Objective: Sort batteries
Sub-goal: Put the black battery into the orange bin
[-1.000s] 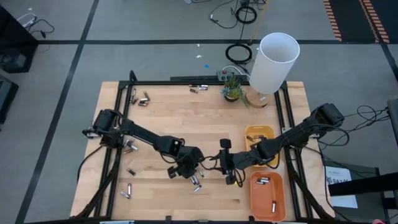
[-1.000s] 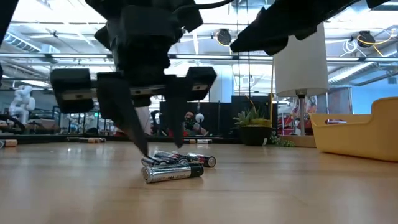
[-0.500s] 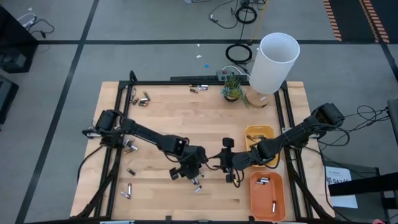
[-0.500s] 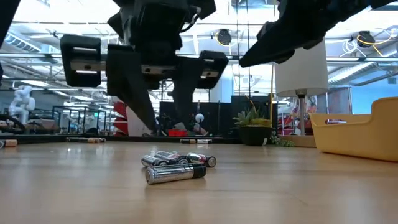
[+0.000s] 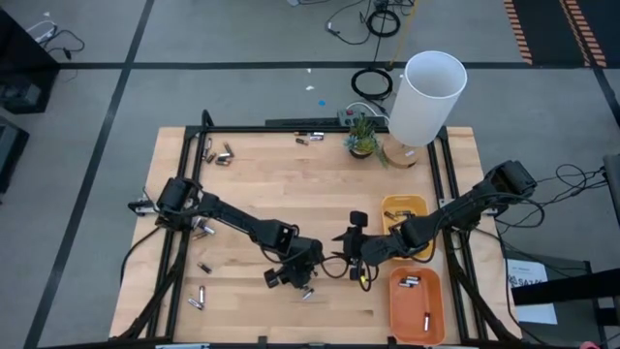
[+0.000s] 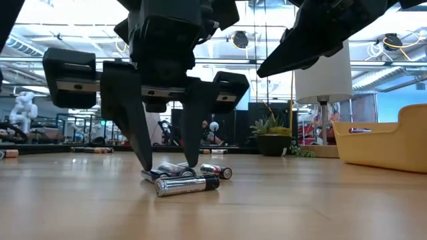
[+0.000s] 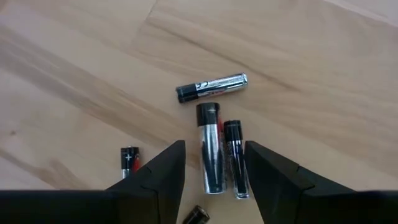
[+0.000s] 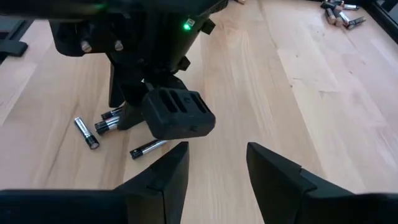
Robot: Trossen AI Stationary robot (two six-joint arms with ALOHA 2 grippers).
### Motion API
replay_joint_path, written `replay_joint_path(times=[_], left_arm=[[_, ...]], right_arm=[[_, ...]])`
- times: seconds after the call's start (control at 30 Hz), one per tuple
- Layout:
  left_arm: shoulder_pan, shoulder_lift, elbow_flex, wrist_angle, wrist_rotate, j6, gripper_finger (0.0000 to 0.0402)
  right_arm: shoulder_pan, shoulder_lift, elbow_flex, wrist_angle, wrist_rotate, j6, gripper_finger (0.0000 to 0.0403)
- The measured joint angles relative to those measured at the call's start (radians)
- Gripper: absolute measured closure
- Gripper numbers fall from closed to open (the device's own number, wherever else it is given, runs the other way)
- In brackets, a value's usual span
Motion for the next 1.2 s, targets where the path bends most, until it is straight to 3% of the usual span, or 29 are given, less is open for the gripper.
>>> replay_joint_path(times=[1.2], left_arm=[[0.0, -0.034, 0.008, -0.012, -0.15, 0.036, 0.0227]], right_arm=[[0.026, 0.0, 0.0, -0.012, -0.001, 0.022, 0.025]])
